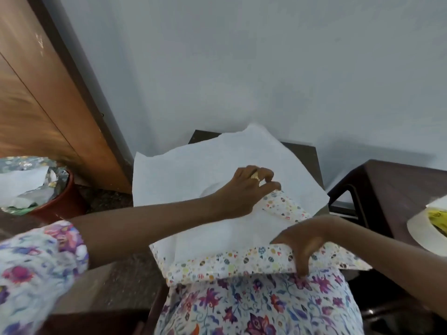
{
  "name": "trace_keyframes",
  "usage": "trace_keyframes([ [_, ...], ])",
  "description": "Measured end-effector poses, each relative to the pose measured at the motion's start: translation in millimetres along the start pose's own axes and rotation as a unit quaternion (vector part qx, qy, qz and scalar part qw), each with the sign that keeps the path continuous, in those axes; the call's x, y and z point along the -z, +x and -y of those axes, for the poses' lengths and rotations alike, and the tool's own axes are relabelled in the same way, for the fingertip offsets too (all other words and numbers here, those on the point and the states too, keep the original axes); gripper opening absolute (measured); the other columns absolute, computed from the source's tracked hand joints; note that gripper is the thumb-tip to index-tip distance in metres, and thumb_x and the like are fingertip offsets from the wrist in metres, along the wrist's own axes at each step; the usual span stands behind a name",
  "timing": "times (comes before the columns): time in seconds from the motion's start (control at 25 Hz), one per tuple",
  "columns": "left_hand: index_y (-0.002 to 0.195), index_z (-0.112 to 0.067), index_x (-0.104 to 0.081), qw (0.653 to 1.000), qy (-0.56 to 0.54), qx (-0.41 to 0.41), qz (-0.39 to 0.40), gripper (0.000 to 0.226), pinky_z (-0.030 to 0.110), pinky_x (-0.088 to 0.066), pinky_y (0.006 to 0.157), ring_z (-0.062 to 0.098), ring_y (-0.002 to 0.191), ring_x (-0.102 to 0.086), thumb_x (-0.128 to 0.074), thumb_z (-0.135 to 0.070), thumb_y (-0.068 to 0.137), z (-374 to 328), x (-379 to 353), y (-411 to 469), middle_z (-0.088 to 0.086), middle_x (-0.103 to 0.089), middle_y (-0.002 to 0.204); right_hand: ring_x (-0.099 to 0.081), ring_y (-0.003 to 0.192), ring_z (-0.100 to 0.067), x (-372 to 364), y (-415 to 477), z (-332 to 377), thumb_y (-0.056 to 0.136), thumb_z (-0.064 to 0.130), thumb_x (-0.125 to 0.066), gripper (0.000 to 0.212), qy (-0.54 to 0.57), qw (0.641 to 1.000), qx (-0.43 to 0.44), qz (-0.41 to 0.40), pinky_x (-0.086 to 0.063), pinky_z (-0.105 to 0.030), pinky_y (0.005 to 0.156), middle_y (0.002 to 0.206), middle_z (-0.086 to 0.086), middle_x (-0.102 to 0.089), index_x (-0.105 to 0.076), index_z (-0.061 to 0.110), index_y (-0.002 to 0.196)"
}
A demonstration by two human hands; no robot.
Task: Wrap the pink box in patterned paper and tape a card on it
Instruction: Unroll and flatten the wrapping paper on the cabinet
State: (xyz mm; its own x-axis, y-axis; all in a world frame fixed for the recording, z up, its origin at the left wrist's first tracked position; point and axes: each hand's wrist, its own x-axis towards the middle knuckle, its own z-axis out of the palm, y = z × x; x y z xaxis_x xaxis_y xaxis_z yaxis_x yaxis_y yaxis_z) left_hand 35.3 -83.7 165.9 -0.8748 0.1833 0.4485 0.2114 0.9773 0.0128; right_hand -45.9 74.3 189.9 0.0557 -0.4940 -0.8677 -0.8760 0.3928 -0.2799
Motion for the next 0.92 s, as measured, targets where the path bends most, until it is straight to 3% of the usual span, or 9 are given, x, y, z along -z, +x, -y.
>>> trace_keyframes([
  [0.08, 0.131, -0.017, -0.043, 0.957, -0.18, 0.118, 0.194, 0.054, 0.038, -0.043, 0.091, 0.027, 0.113, -0.047, -0.067, -0.031, 0.084, -34.8, 22.9, -30.2, 0.01, -0.048, 0.126, -0.053, 0.113, -0.021, 0.4, 7.4, -0.8, 0.074, 0.007, -0.074, 0.061, 0.048, 0.999, 0.002, 0.019, -0.043, -0.036, 0.099, 0.126, -0.006, -0.058, -0.049, 0.016, 0.129],
  [0.12, 0.137, -0.018, -0.035, 0.895, -0.247, 0.176, 0.328, 0.068, 0.035, -0.041, 0.095, 0.025, 0.118, -0.047, -0.065, -0.047, 0.082, -49.9, 31.3, -42.9, 0.008, -0.047, 0.131, -0.055, 0.112, -0.022, -0.4, 12.3, -0.2, 0.075, 0.002, -0.073, 0.058, 0.076, 0.997, 0.004, 0.033, -0.045, -0.034, 0.096, 0.126, -0.009, -0.059, -0.05, 0.013, 0.127],
  [0.2, 0.14, -0.021, -0.023, 0.827, -0.231, 0.193, 0.475, 0.091, 0.036, -0.044, 0.095, 0.024, 0.117, -0.05, -0.073, -0.052, 0.071, -70.6, 31.4, -62.0, 0.005, -0.048, 0.132, -0.057, 0.11, -0.021, -3.7, 19.3, -0.3, 0.077, 0.0, -0.07, 0.054, 0.133, 0.988, 0.013, 0.08, -0.048, -0.032, 0.093, 0.124, -0.009, -0.06, -0.05, 0.013, 0.126],
  [0.4, 0.131, -0.012, -0.031, 0.841, -0.176, 0.191, 0.475, 0.075, 0.03, -0.047, 0.06, 0.015, 0.068, -0.052, -0.076, -0.015, 0.072, -66.7, 24.4, -56.1, 0.005, -0.056, 0.09, -0.044, 0.126, -0.022, -22.4, 25.7, -23.0, 0.079, 0.063, -0.055, 0.076, 0.287, 0.95, 0.014, -0.121, -0.038, -0.035, 0.105, 0.131, 0.004, -0.046, -0.033, 0.023, 0.14],
  [0.52, 0.129, -0.01, -0.038, 0.769, -0.276, 0.221, 0.532, 0.07, 0.03, -0.045, 0.075, 0.022, 0.098, -0.055, -0.078, -0.011, 0.071, -48.8, 26.0, -50.1, 0.009, -0.057, 0.114, -0.02, 0.141, -0.029, -27.2, 22.4, -53.4, 0.086, 0.072, -0.027, 0.072, 0.223, 0.954, -0.081, -0.185, -0.018, -0.046, 0.116, 0.152, -0.005, -0.019, -0.02, 0.035, 0.147],
  [0.64, 0.127, -0.012, -0.044, 0.697, -0.377, 0.281, 0.541, 0.061, 0.028, -0.044, 0.086, 0.02, 0.108, -0.053, -0.076, -0.015, 0.075, -41.3, 25.4, -56.9, 0.003, -0.056, 0.121, -0.037, 0.132, -0.034, -31.8, 18.4, -63.0, 0.093, 0.06, -0.031, 0.063, 0.121, 0.952, -0.165, -0.226, -0.026, -0.042, 0.111, 0.149, -0.017, -0.026, -0.025, 0.028, 0.147],
  [0.76, 0.132, -0.013, -0.041, 0.759, -0.321, 0.274, 0.495, 0.072, 0.027, -0.043, 0.086, 0.02, 0.11, -0.051, -0.073, -0.044, 0.075, -51.7, 23.6, -66.0, 0.005, -0.052, 0.128, -0.047, 0.122, -0.017, -41.9, 2.3, -17.4, 0.09, 0.056, -0.042, 0.064, 0.108, 0.904, -0.05, -0.41, -0.035, -0.027, 0.1, 0.141, -0.007, -0.044, -0.04, 0.015, 0.139],
  [0.84, 0.139, -0.015, -0.03, 0.839, -0.192, 0.205, 0.466, 0.093, 0.032, -0.042, 0.09, 0.021, 0.115, -0.043, -0.072, -0.058, 0.068, -57.6, 20.1, -72.3, 0.006, -0.042, 0.13, -0.04, 0.123, -0.008, -47.2, -4.3, 20.5, 0.078, 0.063, -0.054, 0.084, 0.02, 0.937, 0.064, -0.342, -0.03, -0.02, 0.1, 0.143, 0.002, -0.039, -0.029, 0.019, 0.145],
  [0.92, 0.145, -0.019, -0.019, 0.841, -0.163, 0.207, 0.473, 0.107, 0.038, -0.039, 0.101, 0.024, 0.127, -0.034, -0.073, -0.063, 0.063, -55.9, 17.3, -78.2, 0.006, -0.032, 0.138, -0.041, 0.123, -0.016, -67.1, 9.2, 38.1, 0.067, 0.065, -0.067, 0.108, -0.156, 0.943, 0.063, -0.286, -0.034, -0.027, 0.104, 0.144, 0.0, -0.034, -0.014, 0.018, 0.148],
])
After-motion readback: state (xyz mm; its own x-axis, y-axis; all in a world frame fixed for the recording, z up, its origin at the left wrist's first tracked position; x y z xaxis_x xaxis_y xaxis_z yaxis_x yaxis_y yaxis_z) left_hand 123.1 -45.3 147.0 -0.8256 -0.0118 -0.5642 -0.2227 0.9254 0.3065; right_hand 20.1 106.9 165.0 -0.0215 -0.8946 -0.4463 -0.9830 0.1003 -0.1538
